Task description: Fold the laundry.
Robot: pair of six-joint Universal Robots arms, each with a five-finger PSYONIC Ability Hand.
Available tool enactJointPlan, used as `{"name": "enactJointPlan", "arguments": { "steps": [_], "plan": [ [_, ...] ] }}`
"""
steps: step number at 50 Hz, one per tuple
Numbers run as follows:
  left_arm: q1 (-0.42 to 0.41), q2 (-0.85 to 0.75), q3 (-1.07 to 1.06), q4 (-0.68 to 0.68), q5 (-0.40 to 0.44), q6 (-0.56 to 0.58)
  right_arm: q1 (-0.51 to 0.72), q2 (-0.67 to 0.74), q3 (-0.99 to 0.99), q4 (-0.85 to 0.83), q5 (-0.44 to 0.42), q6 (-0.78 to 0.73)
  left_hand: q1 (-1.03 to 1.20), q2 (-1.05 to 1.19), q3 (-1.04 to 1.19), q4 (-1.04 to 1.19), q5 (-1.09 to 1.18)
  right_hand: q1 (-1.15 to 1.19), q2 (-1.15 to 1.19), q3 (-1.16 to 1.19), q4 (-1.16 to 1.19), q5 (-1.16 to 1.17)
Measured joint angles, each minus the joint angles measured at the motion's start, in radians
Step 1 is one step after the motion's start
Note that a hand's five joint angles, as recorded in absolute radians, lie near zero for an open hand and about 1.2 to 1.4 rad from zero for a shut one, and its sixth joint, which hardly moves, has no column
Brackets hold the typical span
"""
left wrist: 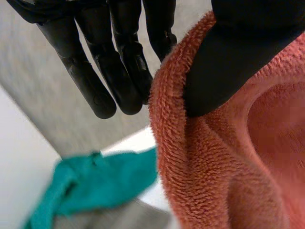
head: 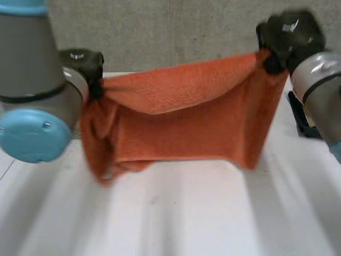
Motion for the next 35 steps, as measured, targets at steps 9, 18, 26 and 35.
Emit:
{"name": "enactJointPlan", "arguments": {
  "steps": [9, 18, 26, 35],
  "plan": [
    [-0.021, -0.118, 0.039, 0.152, 0.116, 0.261, -0.016, 0.174, 0.092, -0.005, -0.049, -0.031, 0.000, 0.002, 0.005, 0.004, 0.000, 0.000, 0.000, 0.000, 0.000, 0.017],
    [-0.062, -0.468, 0.234, 0.232, 0.000, 0.312, -0.003, 0.324, 0.105, -0.209, 0.047, -0.013, -0.202, -0.208, -0.202, -0.212, -0.170, 0.000, 0.000, 0.000, 0.000, 0.017],
    [-0.029, -0.509, 0.298, 0.320, -0.029, 0.319, 0.030, 0.354, 0.125, -0.355, 0.124, -0.011, -0.973, -0.983, -0.973, -0.992, -0.933, 0.000, 0.000, 0.000, 0.000, 0.017],
    [0.036, -0.235, 0.007, 0.291, -0.045, 0.259, 0.040, 0.337, 0.141, -0.357, 0.124, -0.014, -0.973, -0.991, -0.977, -0.997, -0.933, 0.000, 0.000, 0.000, 0.000, 0.017]
  ]
}}
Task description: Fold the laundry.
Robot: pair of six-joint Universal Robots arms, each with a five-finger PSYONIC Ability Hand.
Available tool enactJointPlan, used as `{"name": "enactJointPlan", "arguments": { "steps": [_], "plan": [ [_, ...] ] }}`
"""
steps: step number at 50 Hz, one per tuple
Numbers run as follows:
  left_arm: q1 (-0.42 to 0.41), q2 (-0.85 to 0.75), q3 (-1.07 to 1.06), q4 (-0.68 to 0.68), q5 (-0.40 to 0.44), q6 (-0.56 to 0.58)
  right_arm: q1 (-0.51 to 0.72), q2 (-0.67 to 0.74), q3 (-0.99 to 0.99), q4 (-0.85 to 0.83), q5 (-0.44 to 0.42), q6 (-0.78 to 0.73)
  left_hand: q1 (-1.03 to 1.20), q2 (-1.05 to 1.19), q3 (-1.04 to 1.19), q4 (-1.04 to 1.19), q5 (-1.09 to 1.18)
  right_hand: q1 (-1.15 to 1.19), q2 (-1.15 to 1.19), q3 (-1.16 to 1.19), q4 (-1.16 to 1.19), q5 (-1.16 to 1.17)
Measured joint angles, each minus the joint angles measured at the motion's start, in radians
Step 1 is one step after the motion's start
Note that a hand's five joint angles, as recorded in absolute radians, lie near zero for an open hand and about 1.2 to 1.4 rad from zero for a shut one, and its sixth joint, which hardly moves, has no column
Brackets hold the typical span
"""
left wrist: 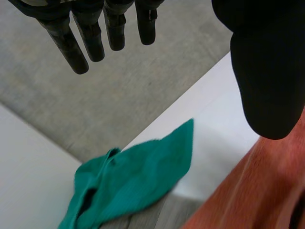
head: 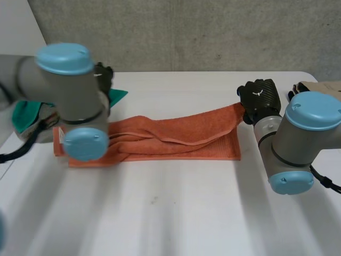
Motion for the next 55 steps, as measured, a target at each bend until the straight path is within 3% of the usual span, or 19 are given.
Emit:
{"name": "enactJointPlan", "arguments": {
  "steps": [6, 11, 17, 23, 34, 47, 51, 53, 55],
  "plan": [
    [0.090, 0.188, -0.232, -0.011, 0.072, -0.046, -0.001, -0.034, -0.004, 0.042, -0.021, -0.003, 0.014, 0.013, 0.008, 0.010, 0.007, 0.000, 0.000, 0.000, 0.000, 0.000],
    [0.191, 0.262, -0.383, -0.013, 0.208, -0.064, -0.003, -0.075, -0.014, 0.109, -0.065, -0.009, 0.268, 0.244, 0.231, 0.245, 0.222, 0.000, 0.000, 0.000, 0.000, 0.000],
    [0.284, 0.250, -0.450, -0.006, 0.299, -0.050, -0.009, -0.105, -0.029, 0.190, -0.109, -0.012, 0.351, 0.337, 0.327, 0.343, 0.317, 0.000, 0.000, 0.000, 0.000, 0.000],
    [0.335, 0.183, -0.446, 0.004, 0.326, 0.012, -0.015, -0.110, -0.039, 0.250, -0.128, -0.012, 0.305, 0.297, 0.294, 0.295, 0.262, 0.000, 0.000, 0.000, 0.000, 0.000],
    [0.348, 0.056, -0.396, 0.088, 0.329, 0.097, -0.013, -0.100, -0.036, 0.265, -0.130, -0.015, 0.278, 0.263, 0.256, 0.255, 0.224, 0.000, 0.000, 0.000, 0.000, 0.001],
    [0.309, -0.103, -0.245, 0.169, 0.312, 0.169, -0.019, -0.047, -0.057, 0.258, -0.129, -0.045, 0.284, 0.268, 0.261, 0.270, 0.249, 0.000, 0.000, 0.000, 0.000, 0.005],
    [0.298, -0.146, -0.189, 0.159, 0.308, 0.198, -0.020, -0.017, -0.081, 0.258, -0.128, -0.066, 0.593, 0.555, 0.548, 0.544, 0.513, 0.000, 0.000, 0.000, 0.000, 0.005],
    [0.292, -0.171, -0.152, 0.151, 0.305, 0.217, -0.020, 0.002, -0.102, 0.256, -0.127, -0.079, 0.934, 0.874, 0.862, 0.878, 0.843, 0.000, 0.000, 0.000, 0.000, 0.005],
    [0.287, -0.187, -0.120, 0.148, 0.303, 0.234, -0.020, 0.019, -0.123, 0.253, -0.126, -0.090, 0.978, 0.977, 0.962, 0.980, 0.928, 0.000, 0.000, 0.000, 0.000, 0.005]
  ]
}}
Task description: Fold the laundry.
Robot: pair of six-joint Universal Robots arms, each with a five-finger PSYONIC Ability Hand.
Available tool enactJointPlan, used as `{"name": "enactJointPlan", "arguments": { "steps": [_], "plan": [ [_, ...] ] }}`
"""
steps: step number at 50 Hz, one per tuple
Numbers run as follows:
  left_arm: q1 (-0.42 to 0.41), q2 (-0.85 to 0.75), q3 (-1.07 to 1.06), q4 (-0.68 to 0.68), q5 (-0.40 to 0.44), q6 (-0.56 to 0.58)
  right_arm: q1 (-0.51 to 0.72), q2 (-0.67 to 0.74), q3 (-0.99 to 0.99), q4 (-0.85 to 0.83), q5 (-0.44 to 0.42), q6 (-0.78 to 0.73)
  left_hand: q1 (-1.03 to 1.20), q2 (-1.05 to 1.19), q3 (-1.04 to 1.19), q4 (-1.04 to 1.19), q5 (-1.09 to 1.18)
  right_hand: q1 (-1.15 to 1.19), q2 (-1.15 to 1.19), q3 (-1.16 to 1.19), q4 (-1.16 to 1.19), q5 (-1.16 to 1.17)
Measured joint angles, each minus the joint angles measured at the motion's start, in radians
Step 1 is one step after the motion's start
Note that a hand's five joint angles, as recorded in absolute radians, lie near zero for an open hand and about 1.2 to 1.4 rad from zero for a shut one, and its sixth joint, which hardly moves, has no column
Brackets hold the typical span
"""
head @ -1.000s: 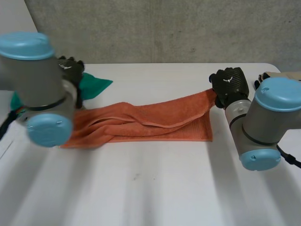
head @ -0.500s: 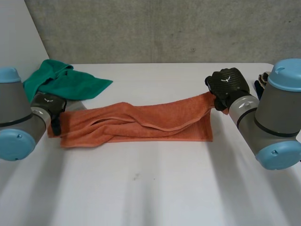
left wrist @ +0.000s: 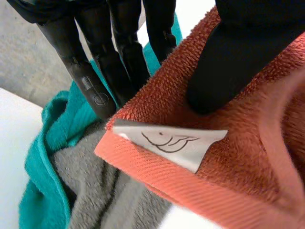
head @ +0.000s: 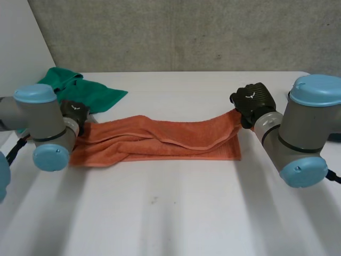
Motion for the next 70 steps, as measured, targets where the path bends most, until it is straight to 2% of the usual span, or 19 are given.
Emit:
{"name": "enactJointPlan", "arguments": {
  "steps": [5, 8, 10, 16, 19, 22, 27, 33, 39, 46, 48, 51, 52, 54, 56, 57, 59, 66, 70],
  "plan": [
    [-0.011, -0.028, 0.132, 0.031, -0.018, 0.040, 0.003, 0.068, -0.115, -0.062, 0.007, -0.031, 0.000, 0.016, 0.016, 0.020, 0.001, 0.000, 0.000, 0.000, 0.000, 0.000],
    [-0.016, -0.024, 0.241, 0.091, -0.035, 0.038, 0.004, 0.113, -0.214, -0.156, 0.026, -0.041, 0.000, 0.016, 0.016, 0.020, 0.001, 0.000, 0.000, 0.000, 0.000, 0.000],
    [-0.019, -0.010, 0.332, 0.155, -0.049, 0.015, 0.002, 0.154, -0.318, -0.293, 0.059, -0.040, 0.000, 0.016, 0.016, 0.020, 0.001, 0.000, 0.000, 0.003, 0.000, 0.000],
    [-0.024, 0.081, 0.532, 0.366, -0.087, -0.163, -0.011, 0.203, -0.506, -0.722, 0.165, 0.007, 0.000, 0.017, 0.016, 0.020, 0.001, 0.000, 0.000, 0.005, 0.000, 0.006],
    [-0.023, 0.132, 0.567, 0.431, -0.092, -0.263, -0.014, 0.195, -0.537, -0.856, 0.193, 0.037, 0.000, 0.017, 0.016, 0.020, 0.001, 0.000, 0.000, 0.005, 0.000, 0.010],
    [-0.021, 0.167, 0.561, 0.452, -0.090, -0.334, -0.015, 0.177, -0.535, -0.892, 0.194, 0.068, 0.000, 0.017, 0.016, 0.020, 0.001, 0.000, 0.000, 0.005, 0.000, 0.011],
    [-0.012, 0.184, 0.492, 0.437, -0.084, -0.377, -0.019, 0.153, -0.496, -0.828, 0.175, 0.107, 0.000, 0.017, 0.016, 0.020, 0.001, 0.000, 0.000, 0.005, 0.000, 0.011],
    [0.001, 0.170, 0.327, 0.413, -0.068, -0.381, -0.029, 0.131, -0.390, -0.642, 0.147, 0.151, 0.000, 0.019, 0.021, 0.020, 0.001, 0.000, 0.000, 0.005, 0.000, 0.011],
    [0.001, 0.115, 0.095, 0.404, -0.021, -0.366, -0.029, 0.135, -0.231, -0.436, 0.073, 0.162, 0.000, 0.019, 0.021, 0.020, 0.001, 0.000, 0.000, 0.005, 0.001, 0.011],
    [-0.009, 0.078, -0.109, 0.353, 0.011, -0.242, -0.031, 0.199, -0.112, -0.260, 0.013, 0.118, 0.000, 0.019, 0.021, 0.020, 0.001, 0.000, 0.000, 0.005, 0.001, 0.011],
    [-0.011, 0.090, -0.153, 0.317, 0.015, -0.180, -0.036, 0.221, -0.096, -0.208, 0.015, 0.093, -0.078, -0.077, -0.072, -0.068, -0.054, 0.000, 0.000, 0.005, 0.001, 0.011],
    [-0.011, 0.116, -0.189, 0.272, 0.016, -0.126, -0.047, 0.234, -0.090, -0.156, 0.024, 0.071, -0.403, -0.367, -0.355, -0.368, -0.341, 0.000, 0.000, 0.005, 0.001, 0.011],
    [-0.011, 0.124, -0.195, 0.261, 0.016, -0.117, -0.049, 0.234, -0.090, -0.147, 0.026, 0.068, -0.403, -0.367, -0.355, -0.368, -0.341, 0.000, 0.000, 0.005, 0.001, 0.011],
    [-0.010, 0.153, -0.213, 0.226, 0.016, -0.096, -0.058, 0.228, -0.091, -0.118, 0.034, 0.063, -0.599, -0.580, -0.569, -0.584, -0.560, 0.000, 0.000, 0.005, 0.001, 0.011],
    [-0.008, 0.174, -0.222, 0.205, 0.016, -0.092, -0.063, 0.219, -0.091, -0.104, 0.038, 0.066, -0.652, -0.641, -0.625, -0.642, -0.619, 0.000, 0.000, 0.005, 0.001, 0.011],
    [-0.005, 0.189, -0.227, 0.192, 0.016, -0.093, -0.066, 0.210, -0.090, -0.098, 0.040, 0.072, -0.847, -0.835, -0.825, -0.833, -0.798, 0.000, 0.000, 0.005, 0.001, 0.011],
    [0.001, 0.216, -0.236, 0.171, 0.019, -0.100, -0.071, 0.191, -0.086, -0.090, 0.041, 0.085, -0.970, -0.950, -0.937, -0.955, -0.913, 0.000, 0.000, 0.005, 0.001, 0.011],
    [0.045, 0.330, -0.279, 0.095, 0.038, -0.152, -0.083, 0.128, -0.058, -0.084, 0.040, 0.134, -0.978, -0.975, -0.961, -0.980, -0.928, 0.000, 0.000, 0.005, 0.001, 0.011],
    [0.088, 0.386, -0.313, 0.018, 0.076, -0.180, -0.090, 0.109, -0.050, -0.085, 0.038, 0.144, -0.978, -0.975, -0.961, -0.980, -0.928, 0.000, 0.000, 0.005, 0.001, 0.011]
  ]
}}
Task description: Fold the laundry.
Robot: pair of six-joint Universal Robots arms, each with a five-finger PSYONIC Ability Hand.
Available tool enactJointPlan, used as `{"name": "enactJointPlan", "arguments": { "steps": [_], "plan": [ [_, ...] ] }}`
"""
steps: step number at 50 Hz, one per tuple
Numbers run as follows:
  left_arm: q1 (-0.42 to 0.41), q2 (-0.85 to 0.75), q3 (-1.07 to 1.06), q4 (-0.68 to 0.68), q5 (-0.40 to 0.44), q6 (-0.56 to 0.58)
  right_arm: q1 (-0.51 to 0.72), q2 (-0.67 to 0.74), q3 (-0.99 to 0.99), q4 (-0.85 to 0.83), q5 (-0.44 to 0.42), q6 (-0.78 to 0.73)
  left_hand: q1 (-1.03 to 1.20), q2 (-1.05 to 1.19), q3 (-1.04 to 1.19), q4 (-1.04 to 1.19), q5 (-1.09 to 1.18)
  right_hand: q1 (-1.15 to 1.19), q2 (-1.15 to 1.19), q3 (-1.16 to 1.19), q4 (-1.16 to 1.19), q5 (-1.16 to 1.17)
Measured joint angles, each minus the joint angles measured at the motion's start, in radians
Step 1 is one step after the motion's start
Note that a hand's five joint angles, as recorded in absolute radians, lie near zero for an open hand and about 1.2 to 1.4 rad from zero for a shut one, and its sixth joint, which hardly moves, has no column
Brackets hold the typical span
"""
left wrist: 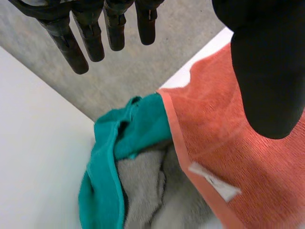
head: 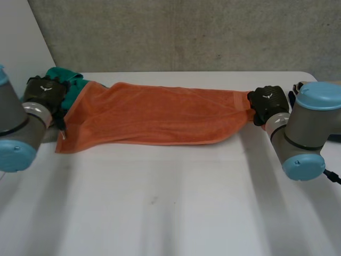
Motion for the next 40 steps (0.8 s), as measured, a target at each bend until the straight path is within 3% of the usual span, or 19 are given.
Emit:
{"name": "enactJointPlan", "arguments": {
  "steps": [6, 8, 9, 16, 26, 40],
  "plan": [
    [0.064, 0.017, -0.032, -0.128, 0.107, -0.012, -0.007, -0.009, 0.000, 0.003, -0.003, 0.000, 0.000, 0.000, 0.000, 0.000, 0.000, 0.000, 0.000, 0.000, 0.000, 0.000],
    [0.064, 0.017, -0.032, -0.128, 0.107, -0.012, -0.007, -0.009, 0.000, 0.003, -0.003, 0.000, 0.000, 0.000, 0.000, 0.000, 0.000, 0.000, 0.000, 0.000, 0.000, 0.000],
    [0.098, 0.004, -0.039, -0.194, 0.177, -0.011, -0.008, -0.010, -0.002, 0.005, -0.005, -0.001, 0.004, 0.003, 0.002, 0.003, 0.001, 0.000, 0.000, 0.000, 0.000, 0.000],
    [0.142, -0.069, -0.023, -0.284, 0.282, 0.020, -0.003, 0.002, -0.004, 0.008, -0.007, -0.009, 0.010, 0.012, 0.005, 0.009, 0.004, 0.000, 0.000, 0.000, 0.000, 0.000],
    [0.115, -0.178, 0.048, -0.262, 0.266, 0.051, 0.003, 0.016, 0.000, 0.009, -0.008, -0.031, 0.212, 0.196, 0.190, 0.203, 0.181, 0.000, 0.000, 0.000, 0.000, 0.000],
    [0.061, -0.293, 0.194, -0.238, 0.231, 0.051, 0.004, 0.021, 0.004, 0.008, -0.008, -0.048, 0.307, 0.296, 0.293, 0.305, 0.281, 0.000, 0.000, 0.000, 0.000, 0.000]
  ]
}}
